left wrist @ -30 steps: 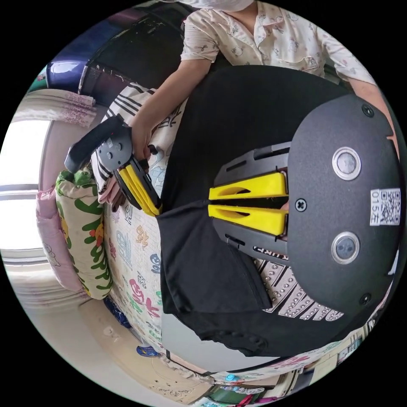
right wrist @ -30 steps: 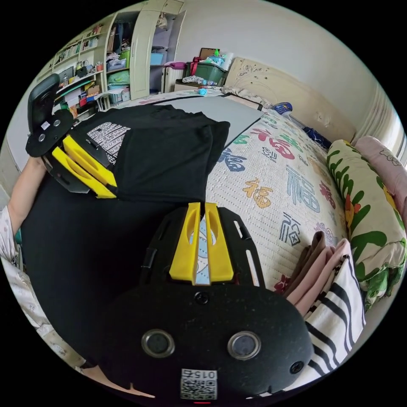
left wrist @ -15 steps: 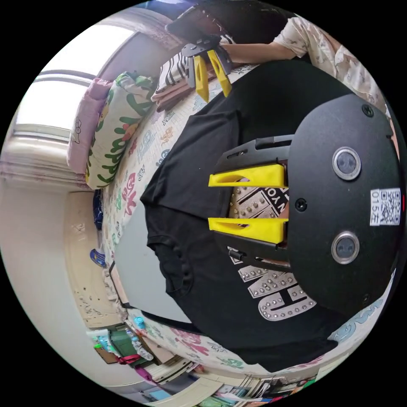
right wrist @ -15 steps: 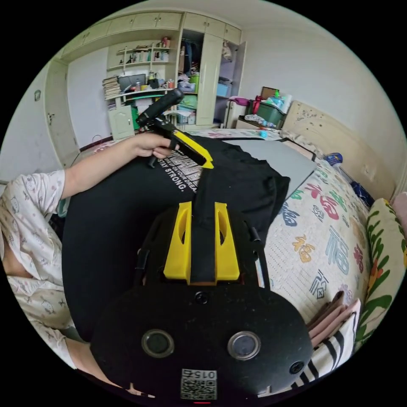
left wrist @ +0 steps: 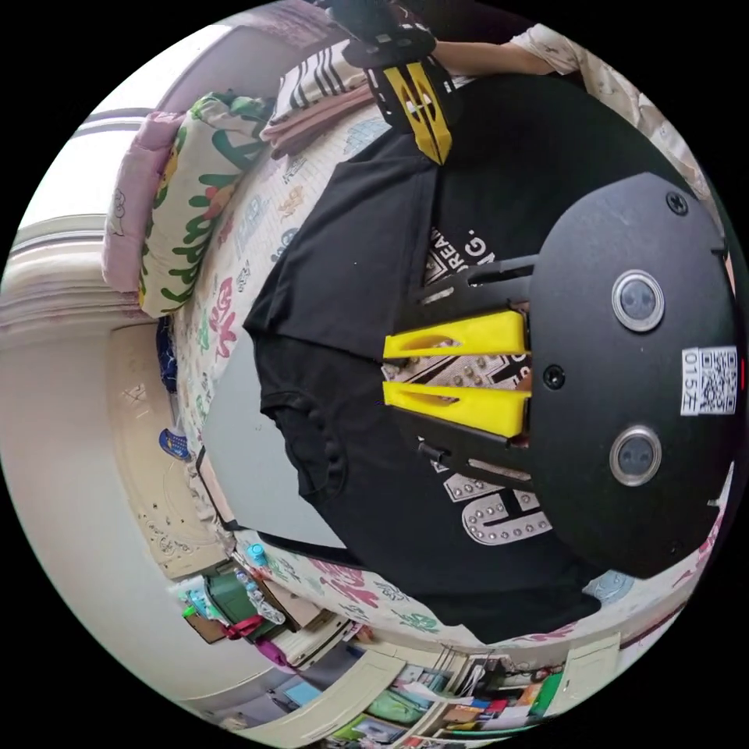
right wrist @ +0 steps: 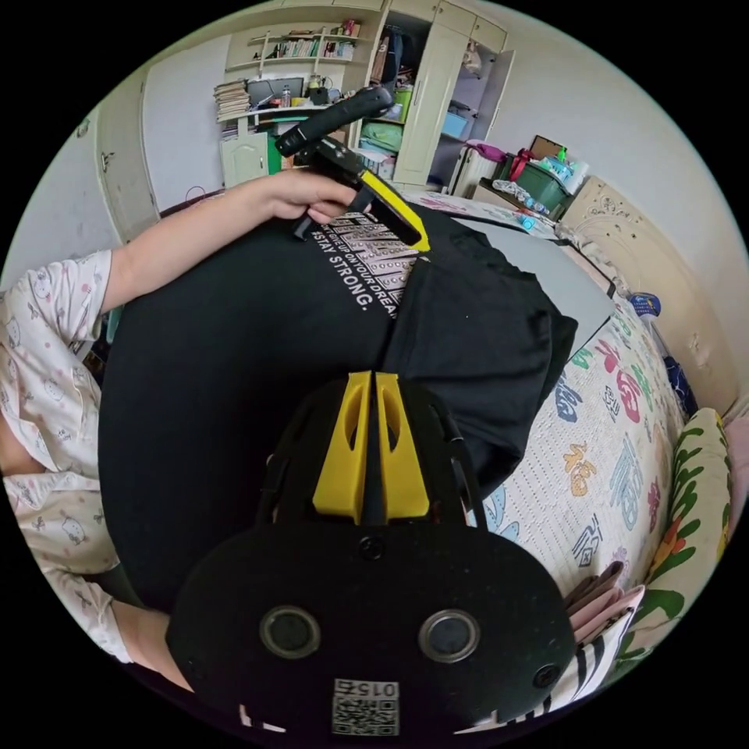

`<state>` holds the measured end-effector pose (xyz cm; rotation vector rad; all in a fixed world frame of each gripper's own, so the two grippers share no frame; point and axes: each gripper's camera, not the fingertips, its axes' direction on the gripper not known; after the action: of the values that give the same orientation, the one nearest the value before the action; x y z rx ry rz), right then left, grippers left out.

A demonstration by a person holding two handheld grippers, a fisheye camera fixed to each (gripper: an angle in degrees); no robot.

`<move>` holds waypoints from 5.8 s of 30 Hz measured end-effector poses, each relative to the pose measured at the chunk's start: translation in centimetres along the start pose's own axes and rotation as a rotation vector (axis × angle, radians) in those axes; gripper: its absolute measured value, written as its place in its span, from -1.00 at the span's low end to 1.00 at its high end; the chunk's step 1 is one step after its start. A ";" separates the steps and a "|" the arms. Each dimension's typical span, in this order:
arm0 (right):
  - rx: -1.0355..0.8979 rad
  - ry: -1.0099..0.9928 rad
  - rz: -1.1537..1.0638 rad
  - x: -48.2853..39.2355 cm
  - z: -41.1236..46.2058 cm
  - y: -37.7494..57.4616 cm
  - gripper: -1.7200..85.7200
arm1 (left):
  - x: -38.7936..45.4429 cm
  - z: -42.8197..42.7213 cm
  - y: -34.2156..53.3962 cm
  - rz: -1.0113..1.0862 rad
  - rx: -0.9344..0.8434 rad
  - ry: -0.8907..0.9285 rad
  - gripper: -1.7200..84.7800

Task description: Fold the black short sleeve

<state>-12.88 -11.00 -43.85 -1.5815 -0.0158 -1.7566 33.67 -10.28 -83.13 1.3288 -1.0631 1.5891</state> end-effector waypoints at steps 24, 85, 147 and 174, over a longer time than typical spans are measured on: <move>0.142 -0.145 0.052 -10.0 -1.7 -32.2 -0.78 | -57.3 -19.9 11.3 -0.823 0.235 0.273 -0.72; -0.082 0.235 0.419 -13.2 -2.1 -26.6 -0.96 | 9.4 -12.7 11.9 0.418 0.023 0.212 -0.89; -0.036 0.298 0.677 5.6 -2.7 -22.5 -0.76 | -20.2 -1.2 5.8 -0.119 0.055 0.031 -0.66; 0.071 0.275 0.626 11.5 6.2 -14.3 -0.96 | -13.6 -3.4 -11.6 -0.024 0.157 -0.076 -0.94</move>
<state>-14.61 -3.73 -25.96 -1.1148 0.4917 -1.4298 45.27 -4.00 -95.59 1.5113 -0.9798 1.6430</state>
